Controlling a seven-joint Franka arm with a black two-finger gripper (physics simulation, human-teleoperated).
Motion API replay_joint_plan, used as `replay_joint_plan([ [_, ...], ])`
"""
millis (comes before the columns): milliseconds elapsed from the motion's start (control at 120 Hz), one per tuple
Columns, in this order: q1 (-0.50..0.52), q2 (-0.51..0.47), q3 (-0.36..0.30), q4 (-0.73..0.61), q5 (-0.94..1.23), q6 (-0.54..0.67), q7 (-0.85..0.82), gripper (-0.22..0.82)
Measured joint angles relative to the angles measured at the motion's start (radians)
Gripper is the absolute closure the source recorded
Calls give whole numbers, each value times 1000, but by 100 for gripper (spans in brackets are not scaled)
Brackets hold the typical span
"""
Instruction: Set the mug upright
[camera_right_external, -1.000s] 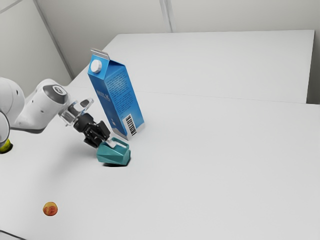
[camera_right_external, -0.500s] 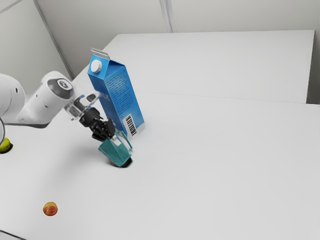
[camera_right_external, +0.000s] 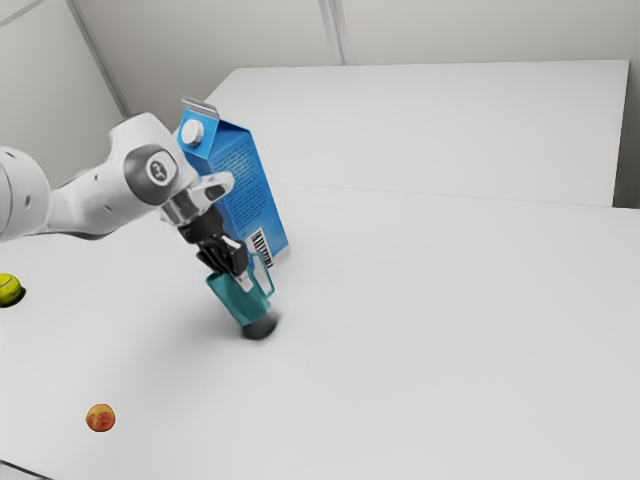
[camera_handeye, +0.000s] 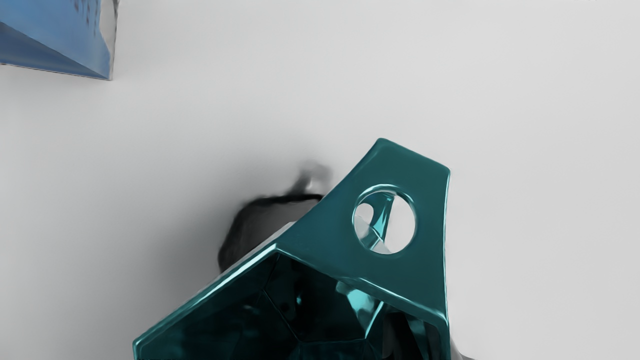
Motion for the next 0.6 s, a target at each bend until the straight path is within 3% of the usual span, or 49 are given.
replay_joint_plan([
  [600,-24,-1,-41,-39,340,284,-103,79],
])
